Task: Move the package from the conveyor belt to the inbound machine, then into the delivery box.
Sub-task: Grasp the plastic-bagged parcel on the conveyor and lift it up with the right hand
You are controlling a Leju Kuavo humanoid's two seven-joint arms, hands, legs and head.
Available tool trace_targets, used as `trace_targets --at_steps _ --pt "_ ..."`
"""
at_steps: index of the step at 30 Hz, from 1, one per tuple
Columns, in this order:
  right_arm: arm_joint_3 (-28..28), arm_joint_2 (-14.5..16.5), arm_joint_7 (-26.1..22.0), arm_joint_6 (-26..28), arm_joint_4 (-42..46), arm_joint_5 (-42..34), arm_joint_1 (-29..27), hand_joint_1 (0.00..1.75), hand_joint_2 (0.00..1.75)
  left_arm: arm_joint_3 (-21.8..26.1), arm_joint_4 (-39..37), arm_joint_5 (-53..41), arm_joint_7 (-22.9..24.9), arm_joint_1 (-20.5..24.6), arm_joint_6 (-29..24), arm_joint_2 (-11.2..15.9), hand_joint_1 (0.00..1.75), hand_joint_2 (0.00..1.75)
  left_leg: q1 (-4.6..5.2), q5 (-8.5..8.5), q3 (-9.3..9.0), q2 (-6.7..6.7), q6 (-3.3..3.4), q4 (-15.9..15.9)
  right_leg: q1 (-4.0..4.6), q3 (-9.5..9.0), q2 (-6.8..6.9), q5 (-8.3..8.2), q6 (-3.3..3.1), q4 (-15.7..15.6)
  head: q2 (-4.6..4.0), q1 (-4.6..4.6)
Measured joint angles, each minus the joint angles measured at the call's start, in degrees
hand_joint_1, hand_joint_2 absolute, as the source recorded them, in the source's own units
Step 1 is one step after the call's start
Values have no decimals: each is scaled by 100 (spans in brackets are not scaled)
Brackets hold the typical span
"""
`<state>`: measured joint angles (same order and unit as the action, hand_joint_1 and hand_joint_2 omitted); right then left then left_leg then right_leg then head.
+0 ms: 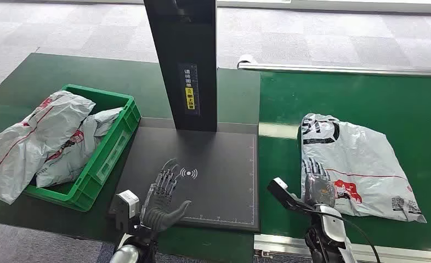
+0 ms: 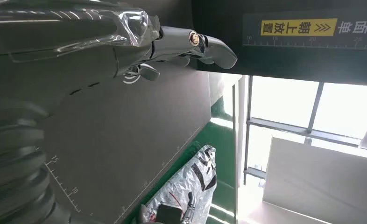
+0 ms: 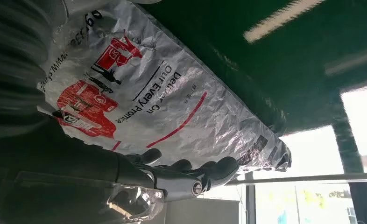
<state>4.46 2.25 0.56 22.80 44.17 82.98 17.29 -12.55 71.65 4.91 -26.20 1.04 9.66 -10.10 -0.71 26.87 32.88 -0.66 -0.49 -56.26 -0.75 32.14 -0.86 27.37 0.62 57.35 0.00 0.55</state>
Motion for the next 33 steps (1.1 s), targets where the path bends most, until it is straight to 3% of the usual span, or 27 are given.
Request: trace_targets --at_steps 6,16,33 --pt "-241 9 481 -105 -112 603 80 0 175 0 1 54 37 7 -7 0 0 175 0 0 1 0 0 0 0 0 0 0 0 0 -1 -1" --pt "-346 1 1090 -537 -203 644 77 0 175 -8 15 117 109 -14 -60 0 0 175 0 0 -5 0 0 0 0 -3 1 0 0 0 0 -1" --pt "-243 -2 1140 -681 314 644 -288 0 175 8 85 143 146 -83 -141 0 0 175 0 0 -16 -2 0 -1 -1 -16 3 1 0 0 0 -1"
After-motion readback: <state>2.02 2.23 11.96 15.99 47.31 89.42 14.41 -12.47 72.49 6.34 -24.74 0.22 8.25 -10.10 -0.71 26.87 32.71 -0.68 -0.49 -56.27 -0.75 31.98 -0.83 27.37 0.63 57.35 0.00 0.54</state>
